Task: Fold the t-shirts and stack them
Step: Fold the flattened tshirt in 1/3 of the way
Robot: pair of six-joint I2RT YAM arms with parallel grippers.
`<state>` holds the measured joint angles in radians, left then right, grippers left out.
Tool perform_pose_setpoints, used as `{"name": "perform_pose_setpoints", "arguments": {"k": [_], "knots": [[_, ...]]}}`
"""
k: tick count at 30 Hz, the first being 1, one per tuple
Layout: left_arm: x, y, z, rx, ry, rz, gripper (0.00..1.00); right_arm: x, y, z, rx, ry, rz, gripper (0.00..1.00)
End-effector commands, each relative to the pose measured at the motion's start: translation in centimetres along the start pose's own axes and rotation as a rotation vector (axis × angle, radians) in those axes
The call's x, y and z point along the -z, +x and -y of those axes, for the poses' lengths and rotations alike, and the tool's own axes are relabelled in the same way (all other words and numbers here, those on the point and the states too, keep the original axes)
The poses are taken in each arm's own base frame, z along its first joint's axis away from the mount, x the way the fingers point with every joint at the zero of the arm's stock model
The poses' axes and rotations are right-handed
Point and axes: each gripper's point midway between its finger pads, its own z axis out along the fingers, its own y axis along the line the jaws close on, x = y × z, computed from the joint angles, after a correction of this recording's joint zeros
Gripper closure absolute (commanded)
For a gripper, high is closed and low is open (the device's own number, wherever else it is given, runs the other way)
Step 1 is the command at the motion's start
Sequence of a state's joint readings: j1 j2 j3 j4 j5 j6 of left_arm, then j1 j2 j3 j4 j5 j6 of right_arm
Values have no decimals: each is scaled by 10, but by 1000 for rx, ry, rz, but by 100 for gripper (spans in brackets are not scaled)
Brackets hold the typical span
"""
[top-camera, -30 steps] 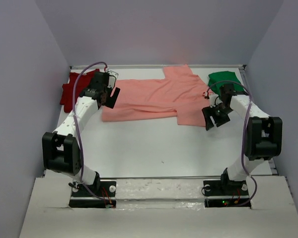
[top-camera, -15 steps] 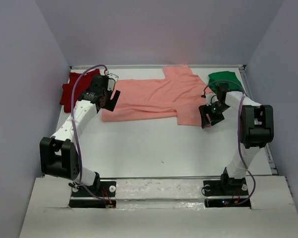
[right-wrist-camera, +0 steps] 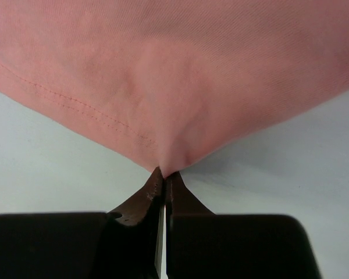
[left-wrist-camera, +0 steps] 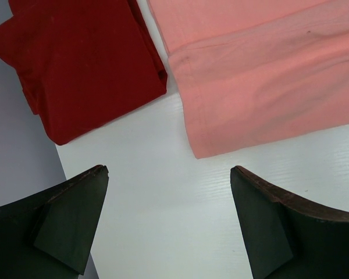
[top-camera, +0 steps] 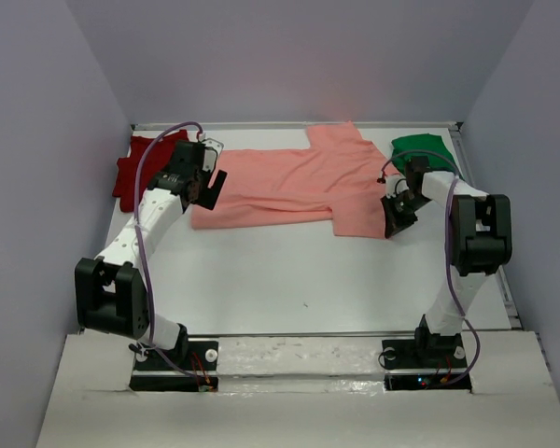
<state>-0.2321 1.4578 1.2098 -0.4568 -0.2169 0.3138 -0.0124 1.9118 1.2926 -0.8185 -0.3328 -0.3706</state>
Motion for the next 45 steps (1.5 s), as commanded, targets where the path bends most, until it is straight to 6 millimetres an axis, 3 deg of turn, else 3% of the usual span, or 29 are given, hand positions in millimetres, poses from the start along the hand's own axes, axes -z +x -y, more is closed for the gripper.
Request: {"name": "perform_pose_setpoints", "arguments": {"k": [1, 5, 6, 11, 13, 30, 45], "knots": [[12, -7, -1, -13, -5, 33, 1, 25, -14, -1, 34, 40, 74, 100], [11, -8, 0, -17, -8, 33, 1, 74, -42, -7, 69, 85, 176, 100], [11, -9, 0, -18, -7, 33, 1, 94, -59, -8, 87, 107, 231, 100], [12, -11, -1, -24, -18, 35, 1, 137, -99, -8, 112, 152, 332, 100], [12, -10, -1, -26, -20, 33, 1, 139, -110, -6, 117, 151, 345, 100], [2, -1, 3, -54, -27, -5, 1, 90, -168, 10, 115, 24, 354, 100], [-12, 7, 8, -70, -31, -49, 1, 84, -227, 26, 155, 35, 488, 100]]}}
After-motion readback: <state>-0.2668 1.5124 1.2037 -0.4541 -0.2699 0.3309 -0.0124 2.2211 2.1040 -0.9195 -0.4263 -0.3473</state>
